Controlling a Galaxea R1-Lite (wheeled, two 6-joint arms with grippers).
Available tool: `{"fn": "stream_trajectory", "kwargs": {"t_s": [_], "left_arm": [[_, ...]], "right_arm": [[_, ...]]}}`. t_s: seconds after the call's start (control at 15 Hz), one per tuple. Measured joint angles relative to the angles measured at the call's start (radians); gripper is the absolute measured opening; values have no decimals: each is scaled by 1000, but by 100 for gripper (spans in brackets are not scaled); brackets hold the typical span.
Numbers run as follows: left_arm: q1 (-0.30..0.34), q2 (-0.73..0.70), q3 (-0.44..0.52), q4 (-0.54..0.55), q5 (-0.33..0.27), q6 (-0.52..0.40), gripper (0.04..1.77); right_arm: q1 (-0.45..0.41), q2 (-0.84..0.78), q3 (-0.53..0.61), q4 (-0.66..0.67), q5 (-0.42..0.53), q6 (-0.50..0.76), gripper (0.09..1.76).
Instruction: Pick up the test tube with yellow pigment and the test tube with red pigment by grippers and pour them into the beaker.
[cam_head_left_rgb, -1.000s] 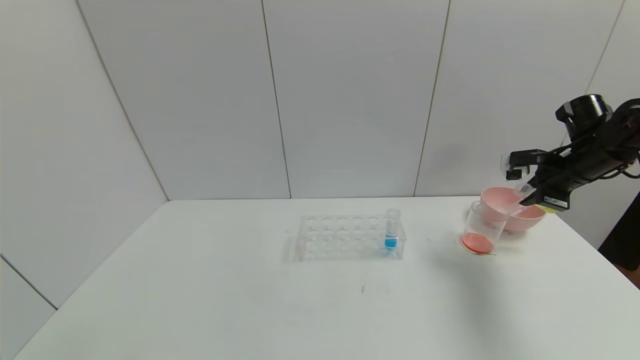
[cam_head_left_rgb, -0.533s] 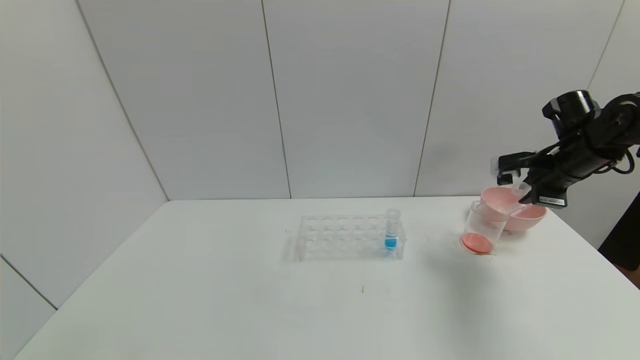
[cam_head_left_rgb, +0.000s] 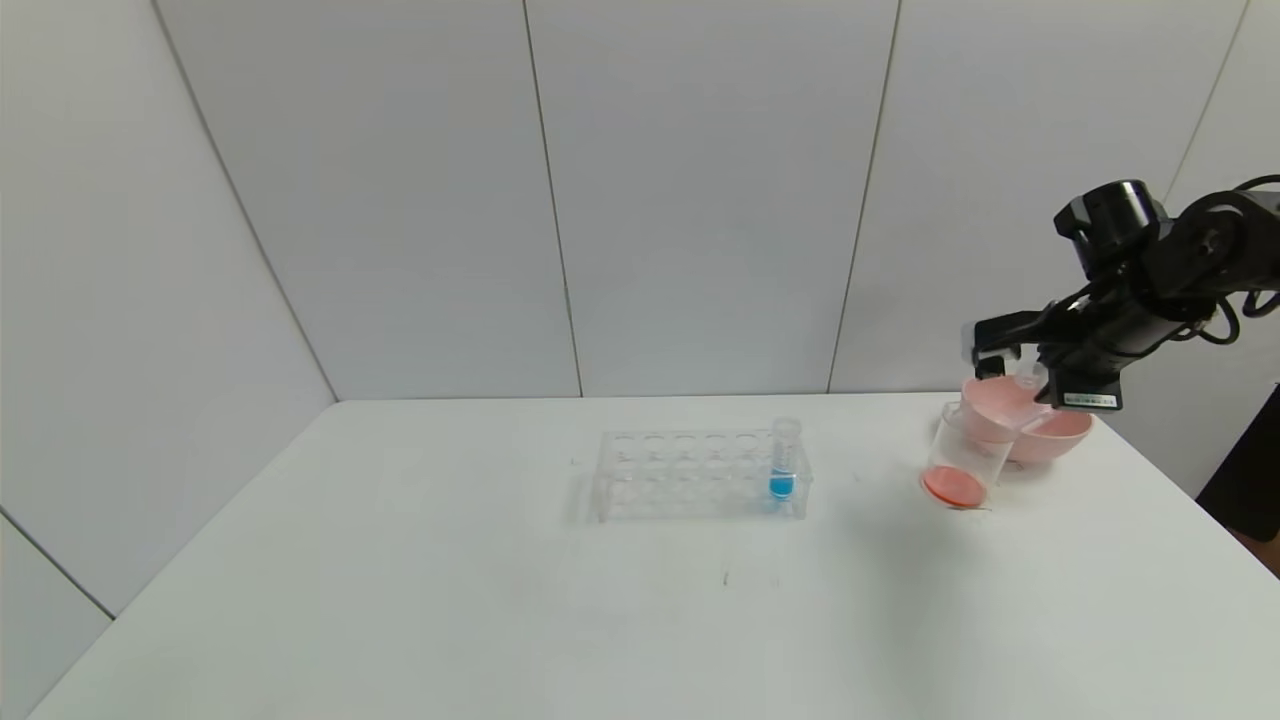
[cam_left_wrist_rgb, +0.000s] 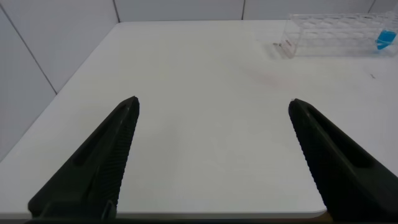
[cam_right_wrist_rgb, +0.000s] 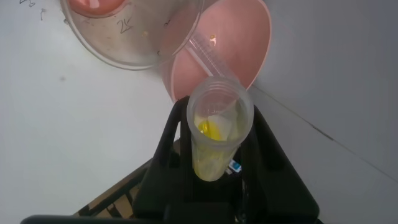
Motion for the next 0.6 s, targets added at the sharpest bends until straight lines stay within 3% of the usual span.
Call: {"fn": "stream_trajectory", "kwargs": {"t_s": [0.6], "left_arm": [[0,0,0,0,0,0,172]], "right_arm": [[33,47,0,-40,-106,-17,51]]}}
